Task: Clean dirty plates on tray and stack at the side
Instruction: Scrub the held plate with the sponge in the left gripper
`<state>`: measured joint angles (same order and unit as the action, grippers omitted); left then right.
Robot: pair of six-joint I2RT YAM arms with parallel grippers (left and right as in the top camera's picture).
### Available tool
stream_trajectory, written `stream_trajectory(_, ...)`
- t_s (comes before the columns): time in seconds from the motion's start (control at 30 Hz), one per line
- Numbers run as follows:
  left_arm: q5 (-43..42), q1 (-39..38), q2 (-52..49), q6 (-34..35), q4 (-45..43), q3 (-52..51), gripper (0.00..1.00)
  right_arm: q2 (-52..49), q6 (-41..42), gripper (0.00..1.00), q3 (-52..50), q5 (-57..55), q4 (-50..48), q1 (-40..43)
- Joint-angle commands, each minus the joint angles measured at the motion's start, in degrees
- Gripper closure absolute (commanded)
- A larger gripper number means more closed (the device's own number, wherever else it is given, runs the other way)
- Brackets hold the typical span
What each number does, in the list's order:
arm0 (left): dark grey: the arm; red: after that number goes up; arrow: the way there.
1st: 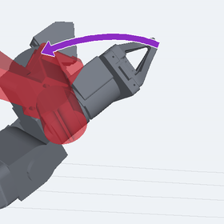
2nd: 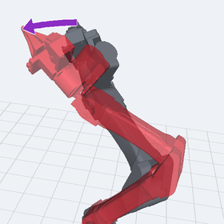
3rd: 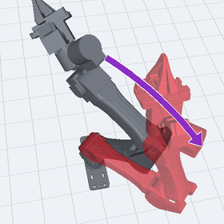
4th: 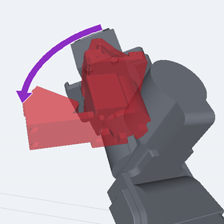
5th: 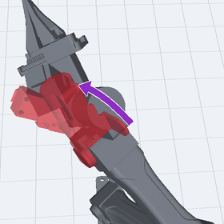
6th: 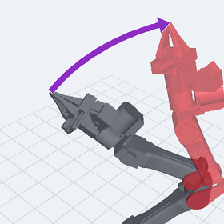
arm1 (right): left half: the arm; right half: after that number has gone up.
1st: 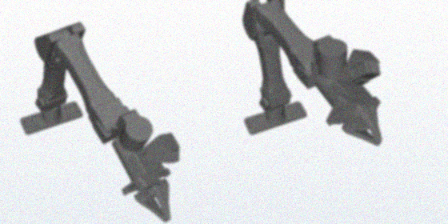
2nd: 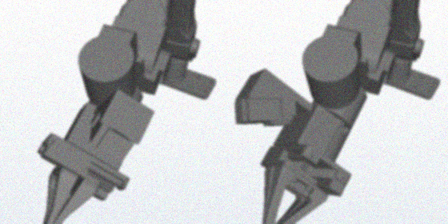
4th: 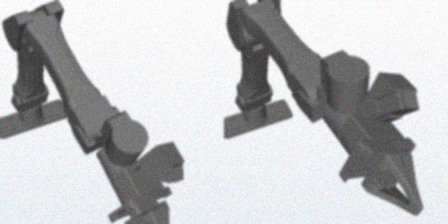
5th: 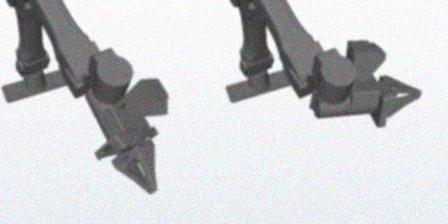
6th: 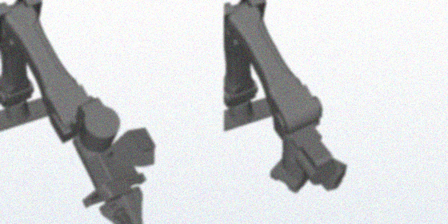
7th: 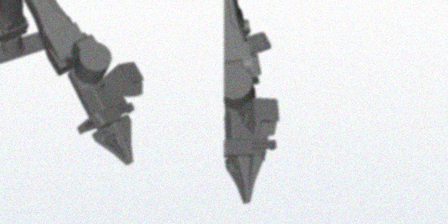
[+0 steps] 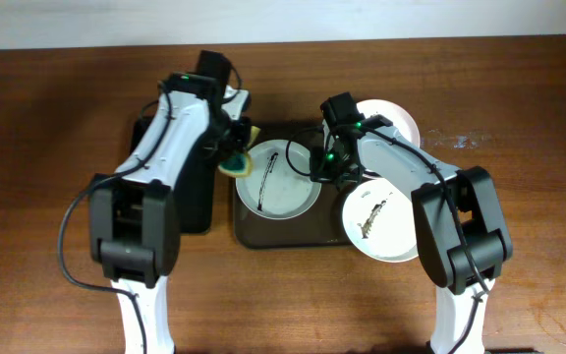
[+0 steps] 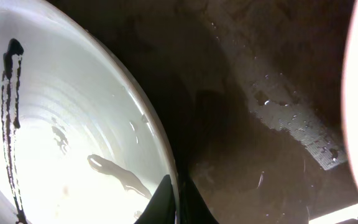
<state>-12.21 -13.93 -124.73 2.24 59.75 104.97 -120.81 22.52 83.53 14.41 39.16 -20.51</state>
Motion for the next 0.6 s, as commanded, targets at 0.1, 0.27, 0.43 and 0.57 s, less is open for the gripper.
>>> stream_trajectory(0.1,1.05,-9.49,-10.1,-4.5,-1.6,1.03,1.0,-2.12,0.26,0.96,-1.38,6.58,-1.14,1.88)
stream_trajectory(0.27,2.19,-10.19,-13.16,-12.87,8.68,1.14,1.0,-2.32,0.26,0.96,-1.62,7.98,-1.95,1.97)
stream_trajectory(0.43,11.13,-4.9,-13.22,-6.54,-2.08,1.03,1.0,-2.62,-1.29,0.96,-3.89,16.65,-3.65,4.26)
stream_trajectory(0.57,-13.97,-5.4,-13.2,-27.76,19.37,1.07,1.0,-2.67,-1.25,0.96,-3.89,16.9,-4.31,4.85)
